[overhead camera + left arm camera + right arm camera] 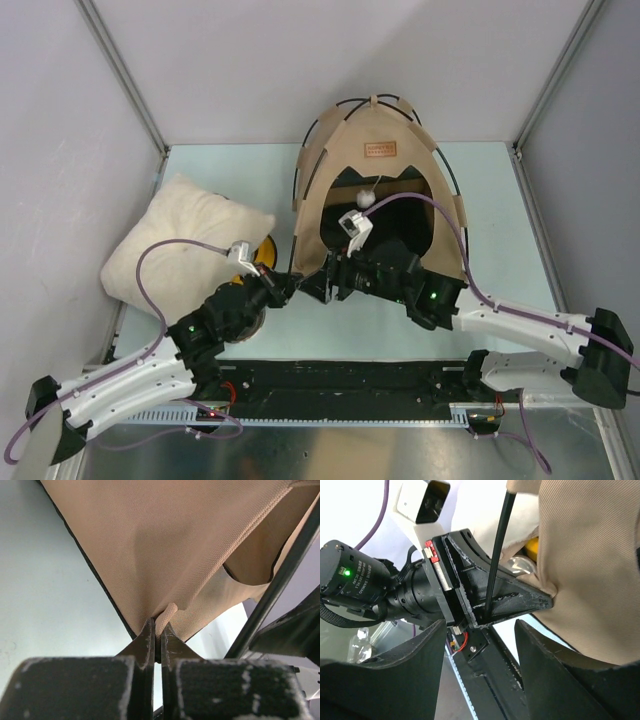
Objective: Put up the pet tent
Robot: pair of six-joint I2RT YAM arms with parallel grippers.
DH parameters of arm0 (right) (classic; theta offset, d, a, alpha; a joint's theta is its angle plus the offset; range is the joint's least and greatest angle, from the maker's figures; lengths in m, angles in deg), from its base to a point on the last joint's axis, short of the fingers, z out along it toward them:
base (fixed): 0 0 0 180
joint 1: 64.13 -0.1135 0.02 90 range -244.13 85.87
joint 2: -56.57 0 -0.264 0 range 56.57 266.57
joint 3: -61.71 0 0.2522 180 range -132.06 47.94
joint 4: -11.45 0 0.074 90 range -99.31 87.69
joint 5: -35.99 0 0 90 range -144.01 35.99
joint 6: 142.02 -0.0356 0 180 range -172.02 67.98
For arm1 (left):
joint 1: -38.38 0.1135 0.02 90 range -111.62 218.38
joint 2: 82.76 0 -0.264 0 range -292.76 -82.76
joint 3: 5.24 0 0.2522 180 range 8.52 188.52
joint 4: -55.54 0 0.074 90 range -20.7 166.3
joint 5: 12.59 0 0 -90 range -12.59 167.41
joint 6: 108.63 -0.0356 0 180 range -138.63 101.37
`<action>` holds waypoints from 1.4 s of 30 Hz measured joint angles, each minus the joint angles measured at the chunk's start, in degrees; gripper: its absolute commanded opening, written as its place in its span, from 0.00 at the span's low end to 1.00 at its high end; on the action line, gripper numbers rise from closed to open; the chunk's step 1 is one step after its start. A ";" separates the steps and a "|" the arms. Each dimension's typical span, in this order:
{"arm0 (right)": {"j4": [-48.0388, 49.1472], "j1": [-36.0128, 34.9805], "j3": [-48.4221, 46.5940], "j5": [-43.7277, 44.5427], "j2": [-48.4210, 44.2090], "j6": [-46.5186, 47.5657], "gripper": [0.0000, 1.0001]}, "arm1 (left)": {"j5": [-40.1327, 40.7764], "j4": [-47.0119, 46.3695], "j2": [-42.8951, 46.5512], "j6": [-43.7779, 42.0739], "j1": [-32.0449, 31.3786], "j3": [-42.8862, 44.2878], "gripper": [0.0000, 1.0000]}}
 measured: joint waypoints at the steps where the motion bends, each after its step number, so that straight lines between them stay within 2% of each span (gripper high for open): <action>1: 0.17 -0.22 -0.26 -0.46 0.66 -0.22 0.63 | 0.39 0.24 0.63 -0.31 -0.04 0.00 0.00; 17: 5.31 -0.98 -4.85 -3.30 10.95 -0.68 0.57 | 2.47 3.93 1.95 -4.17 -0.09 0.00 0.00; 18: 5.33 -0.96 -5.11 -3.10 11.39 -0.68 0.56 | 2.49 4.04 2.01 -4.24 -0.09 0.00 0.00; 23: 5.64 -0.70 -6.36 -1.97 13.14 -0.39 0.33 | 2.58 4.68 2.54 -4.81 -0.09 0.00 0.00; 26: 5.64 -0.57 -6.93 -1.03 14.12 -0.22 0.26 | 2.60 4.81 2.86 -5.14 -0.09 0.00 0.00; 39: 5.64 -0.46 -9.44 1.60 17.81 0.44 0.29 | 2.64 6.43 4.50 -5.66 -0.09 0.00 0.00; 41: 5.57 -0.46 -9.60 1.60 17.99 0.52 0.20 | 2.64 6.56 4.61 -5.73 -0.09 0.00 0.00; 42: 5.55 -0.46 -9.66 1.60 17.99 0.63 0.10 | 2.62 6.58 4.68 -5.75 -0.09 0.00 0.00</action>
